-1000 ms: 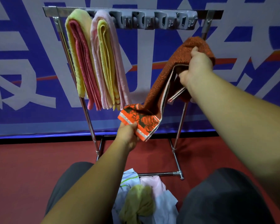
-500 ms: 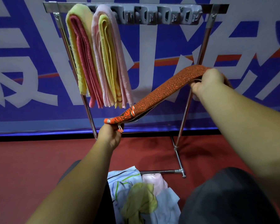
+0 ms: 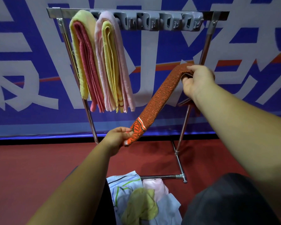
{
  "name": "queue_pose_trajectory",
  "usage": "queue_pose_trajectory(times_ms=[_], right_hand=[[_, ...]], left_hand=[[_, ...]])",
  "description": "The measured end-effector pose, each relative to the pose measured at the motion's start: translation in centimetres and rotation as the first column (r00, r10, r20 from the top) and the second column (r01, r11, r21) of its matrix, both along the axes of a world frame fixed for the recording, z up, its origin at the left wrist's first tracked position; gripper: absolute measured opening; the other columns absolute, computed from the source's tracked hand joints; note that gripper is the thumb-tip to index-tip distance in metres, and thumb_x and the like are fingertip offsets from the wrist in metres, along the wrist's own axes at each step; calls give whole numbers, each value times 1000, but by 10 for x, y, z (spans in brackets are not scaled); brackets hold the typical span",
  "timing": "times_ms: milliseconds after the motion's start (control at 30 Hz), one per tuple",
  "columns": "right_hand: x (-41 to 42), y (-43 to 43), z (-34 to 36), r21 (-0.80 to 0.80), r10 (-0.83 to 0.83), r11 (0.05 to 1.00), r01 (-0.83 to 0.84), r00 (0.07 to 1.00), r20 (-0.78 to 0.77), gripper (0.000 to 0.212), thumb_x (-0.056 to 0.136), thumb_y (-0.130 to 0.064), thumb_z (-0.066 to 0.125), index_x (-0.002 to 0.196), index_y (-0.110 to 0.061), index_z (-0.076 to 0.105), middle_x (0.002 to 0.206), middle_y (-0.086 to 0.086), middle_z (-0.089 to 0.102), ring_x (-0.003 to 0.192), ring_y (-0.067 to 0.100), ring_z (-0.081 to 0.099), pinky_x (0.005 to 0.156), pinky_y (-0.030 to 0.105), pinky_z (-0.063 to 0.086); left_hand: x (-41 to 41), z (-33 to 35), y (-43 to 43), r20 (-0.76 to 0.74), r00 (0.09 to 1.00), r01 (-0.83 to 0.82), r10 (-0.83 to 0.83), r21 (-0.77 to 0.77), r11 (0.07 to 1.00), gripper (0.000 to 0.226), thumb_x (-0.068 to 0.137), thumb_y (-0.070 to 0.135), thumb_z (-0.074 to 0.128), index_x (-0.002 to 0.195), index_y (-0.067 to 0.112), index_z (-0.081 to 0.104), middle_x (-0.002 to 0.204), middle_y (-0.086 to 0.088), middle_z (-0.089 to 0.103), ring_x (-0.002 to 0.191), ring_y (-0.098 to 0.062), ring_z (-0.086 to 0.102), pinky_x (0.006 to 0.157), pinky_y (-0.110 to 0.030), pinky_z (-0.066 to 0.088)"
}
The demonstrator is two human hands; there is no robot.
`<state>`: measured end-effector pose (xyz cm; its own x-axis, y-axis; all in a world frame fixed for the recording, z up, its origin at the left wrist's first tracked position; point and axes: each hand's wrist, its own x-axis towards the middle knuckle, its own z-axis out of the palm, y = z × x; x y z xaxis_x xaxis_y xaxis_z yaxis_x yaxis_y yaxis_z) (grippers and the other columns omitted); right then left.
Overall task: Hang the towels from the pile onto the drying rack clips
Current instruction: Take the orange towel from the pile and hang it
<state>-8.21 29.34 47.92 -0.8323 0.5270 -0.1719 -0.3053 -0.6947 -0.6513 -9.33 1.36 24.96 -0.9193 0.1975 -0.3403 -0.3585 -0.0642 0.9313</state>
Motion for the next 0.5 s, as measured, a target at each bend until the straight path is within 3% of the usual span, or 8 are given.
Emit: queue_pose_trajectory(times_ms=[67, 100, 167, 233, 300, 367, 400, 500], right_hand=[[-2, -6, 1, 12, 55, 998, -55, 998, 31, 31, 97, 18, 49, 118, 2, 66, 112, 19, 72, 101, 35, 75, 83, 41, 64], [-2, -10, 2, 23, 87, 996, -88, 995, 46, 29, 99, 17, 46, 113, 1, 65, 108, 19, 71, 96, 34, 73, 88, 43, 62], [-1, -20, 4, 55, 145, 987, -149, 987, 69, 24, 102, 13, 41, 105, 2, 62, 103, 20, 68, 93, 35, 69, 102, 50, 56], [1, -31, 9, 81, 186, 978, -193, 979, 83, 22, 104, 10, 37, 102, 4, 58, 104, 22, 67, 104, 39, 69, 107, 56, 52], [1, -42, 12, 98, 211, 970, -221, 972, 106, 22, 105, 8, 37, 103, 5, 58, 111, 24, 67, 119, 41, 66, 110, 60, 49], [0, -53, 14, 101, 213, 968, -228, 967, 142, 23, 104, 7, 38, 111, 4, 60, 125, 25, 68, 123, 42, 66, 107, 62, 51], [1, -60, 16, 109, 210, 967, -229, 964, 166, 27, 103, 8, 40, 118, 2, 62, 129, 25, 68, 121, 41, 67, 105, 63, 52], [6, -77, 20, 102, 211, 967, -235, 957, 199, 40, 99, 9, 45, 136, 0, 57, 134, 23, 65, 120, 42, 66, 103, 65, 52]], left_hand=[[0, 0, 2, -22, 999, -35, 32, -150, 988, 17, 94, -2, 74, 108, 2, 65, 68, -8, 70, 48, -15, 60, 47, -23, 49], [-2, 1, 3, -50, 998, -44, 33, -260, 965, 15, 94, 3, 76, 105, 3, 66, 66, -8, 68, 46, -16, 58, 47, -24, 48], [-4, 10, 7, -117, 990, -4, -77, -570, 822, 8, 94, 15, 76, 96, 10, 70, 68, -9, 71, 52, -21, 60, 55, -28, 49], [-2, 28, 14, -148, 966, 30, -213, -752, 658, 10, 93, 18, 66, 86, 12, 71, 76, -9, 72, 73, -30, 67, 70, -34, 52], [2, 51, 31, -208, 939, 38, -274, -729, 684, 12, 93, 19, 61, 95, 13, 71, 91, -6, 70, 92, -36, 66, 78, -34, 49], [9, 79, 53, -274, 917, 44, -290, -654, 755, 43, 94, 27, 66, 134, 11, 64, 129, -4, 67, 113, -25, 65, 92, -32, 49], [9, 89, 65, -309, 904, 49, -296, -612, 790, 57, 92, 32, 70, 144, 11, 57, 138, -3, 63, 122, -21, 63, 98, -32, 48], [13, 118, 94, -414, 867, 31, -277, -510, 860, 59, 79, 47, 80, 127, 17, 63, 123, -1, 70, 112, -18, 69, 93, -33, 56]])
